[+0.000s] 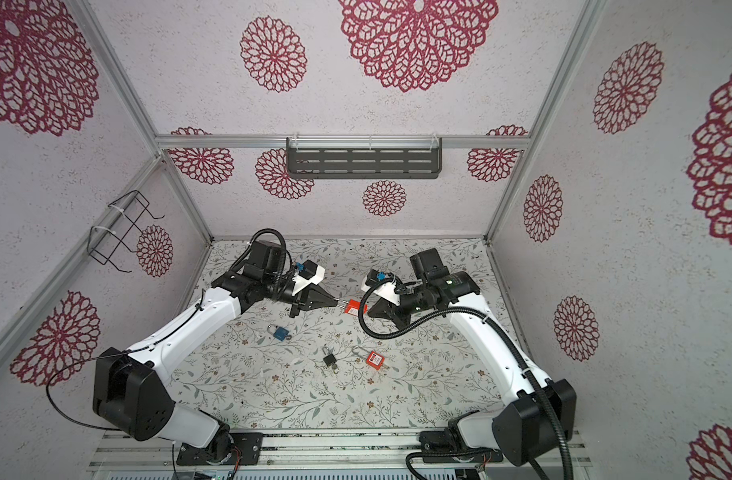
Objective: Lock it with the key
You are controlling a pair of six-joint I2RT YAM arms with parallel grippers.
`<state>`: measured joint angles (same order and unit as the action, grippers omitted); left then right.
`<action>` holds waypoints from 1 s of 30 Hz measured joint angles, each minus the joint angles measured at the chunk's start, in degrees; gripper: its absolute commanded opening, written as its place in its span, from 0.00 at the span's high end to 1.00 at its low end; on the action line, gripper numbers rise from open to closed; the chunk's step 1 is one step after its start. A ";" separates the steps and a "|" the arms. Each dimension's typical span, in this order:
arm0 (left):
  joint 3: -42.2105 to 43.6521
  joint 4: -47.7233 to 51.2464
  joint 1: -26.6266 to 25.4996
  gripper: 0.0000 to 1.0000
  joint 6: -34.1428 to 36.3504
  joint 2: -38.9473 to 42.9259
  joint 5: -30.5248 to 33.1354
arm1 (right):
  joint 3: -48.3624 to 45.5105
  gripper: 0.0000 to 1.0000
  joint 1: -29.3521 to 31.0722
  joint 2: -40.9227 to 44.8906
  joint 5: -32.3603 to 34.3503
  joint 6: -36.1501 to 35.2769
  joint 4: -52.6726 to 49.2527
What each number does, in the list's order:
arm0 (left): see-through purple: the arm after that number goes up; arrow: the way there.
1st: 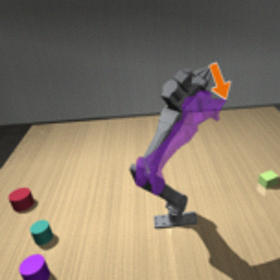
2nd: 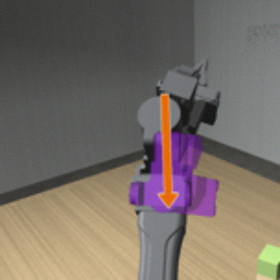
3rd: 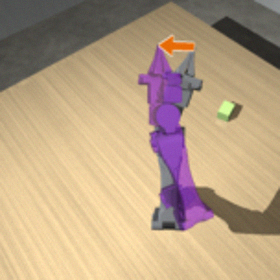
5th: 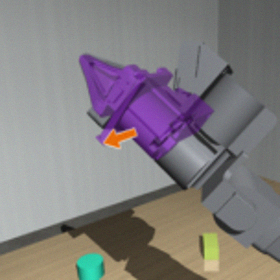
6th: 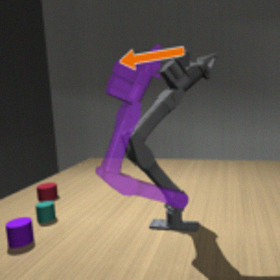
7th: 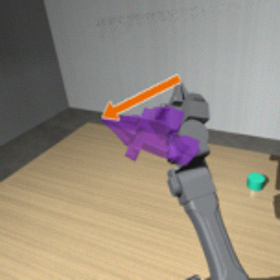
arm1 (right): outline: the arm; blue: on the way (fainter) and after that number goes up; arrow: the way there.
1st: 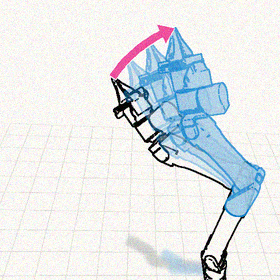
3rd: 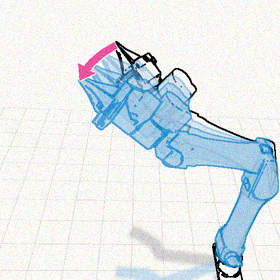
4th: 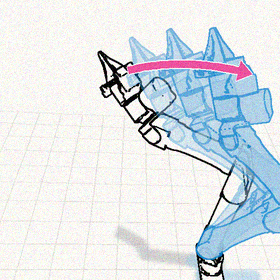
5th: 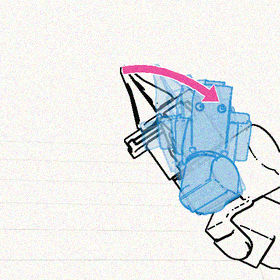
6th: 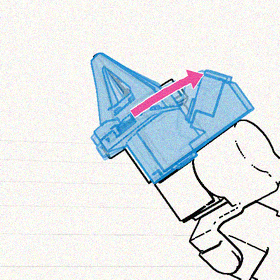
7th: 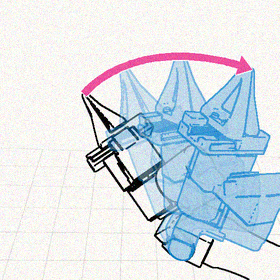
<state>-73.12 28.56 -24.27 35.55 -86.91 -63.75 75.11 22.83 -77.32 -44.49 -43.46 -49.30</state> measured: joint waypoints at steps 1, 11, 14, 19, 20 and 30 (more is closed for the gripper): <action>0.00 0.00 0.13 1.00 -0.07 0.02 0.04 | 0.04 1.00 0.00 -0.28 -0.28 0.00 0.13; 1.38 -2.82 1.42 1.00 -4.04 0.02 -1.07 | 1.60 1.00 0.20 -1.36 -0.13 1.03 -0.11; 2.82 -4.96 1.70 1.00 -6.25 0.02 -1.42 | 1.60 1.00 1.01 -1.31 2.19 0.90 0.68; 4.52 -8.72 2.51 1.00 -10.64 0.04 -1.79 | 0.76 1.00 3.10 -0.17 7.37 -0.13 4.02; 4.76 -9.57 2.69 1.00 -11.45 0.07 -1.88 | 0.20 1.00 3.50 0.44 8.50 -0.37 5.11; 6.03 -14.67 2.75 1.00 -13.62 0.44 -2.16 | -4.24 1.00 6.12 5.40 16.44 -1.57 12.44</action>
<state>-67.09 13.89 -21.52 21.93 -86.48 -65.91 70.87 28.95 -71.92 -28.05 -45.04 -36.86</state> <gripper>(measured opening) 0.066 0.052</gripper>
